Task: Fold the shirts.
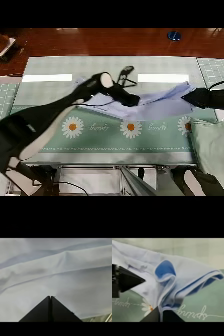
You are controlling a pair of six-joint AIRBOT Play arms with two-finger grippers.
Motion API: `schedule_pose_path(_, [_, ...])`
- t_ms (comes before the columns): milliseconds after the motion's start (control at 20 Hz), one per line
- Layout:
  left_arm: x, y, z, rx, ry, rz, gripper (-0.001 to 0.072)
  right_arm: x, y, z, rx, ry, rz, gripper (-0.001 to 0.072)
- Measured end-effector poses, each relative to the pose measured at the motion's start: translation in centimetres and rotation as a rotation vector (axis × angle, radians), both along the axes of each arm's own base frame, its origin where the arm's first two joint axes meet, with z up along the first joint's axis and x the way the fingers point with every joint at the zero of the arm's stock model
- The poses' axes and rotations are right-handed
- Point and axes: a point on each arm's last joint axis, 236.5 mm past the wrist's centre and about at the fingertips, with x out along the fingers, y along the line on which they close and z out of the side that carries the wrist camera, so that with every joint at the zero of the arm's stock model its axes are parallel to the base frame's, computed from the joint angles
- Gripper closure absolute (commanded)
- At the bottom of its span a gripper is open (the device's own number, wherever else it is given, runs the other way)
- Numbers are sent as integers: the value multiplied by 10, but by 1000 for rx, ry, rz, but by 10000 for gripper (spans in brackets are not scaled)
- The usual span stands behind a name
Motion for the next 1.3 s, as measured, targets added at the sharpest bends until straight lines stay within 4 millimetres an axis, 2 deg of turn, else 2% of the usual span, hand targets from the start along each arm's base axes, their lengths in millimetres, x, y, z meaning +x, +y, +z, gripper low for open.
schedule_pose_path(150, [-36,-51,-16,-4,62,-71,686,-2,9,9,39,-19,12,697])
schedule_pose_path(250, [-61,-73,-19,-14,104,-121,686,-3,13,12,55,-27,16,696])
schedule_pose_path(300, [-68,-78,-17,-20,122,-140,686,-3,13,13,57,-27,17,696])
schedule_pose_path(350, [-63,-79,-13,-28,117,-140,686,-3,14,14,62,-30,18,697])
schedule_pose_path(450, [-46,-63,-3,-23,125,-144,686,-3,18,15,67,-32,30,696])
schedule_pose_path(500, [-29,-45,4,-7,120,-135,686,-3,23,15,68,-30,47,697])
schedule_pose_path(600, [17,7,19,43,86,-73,686,-1,38,16,75,-22,96,697])
schedule_pose_path(700, [57,78,43,100,60,14,685,9,58,19,86,-19,146,697])
schedule_pose_path(750, [77,120,57,124,36,83,685,15,72,20,95,-16,175,696])
schedule_pose_path(850, [103,203,89,150,-24,239,685,32,103,21,108,-17,233,696])
schedule_pose_path(900, [104,241,104,155,-49,307,685,40,121,19,113,-12,269,696])
schedule_pose_path(1000, [96,311,135,155,-125,460,685,57,162,9,115,0,344,696])
schedule_pose_path(1050, [86,339,144,165,-157,524,685,67,184,2,113,7,375,696])
schedule_pose_path(1150, [55,373,160,161,-210,618,685,87,227,-12,121,12,421,696])
schedule_pose_path(1300, [14,395,165,160,-281,704,685,110,284,-37,136,33,467,696])
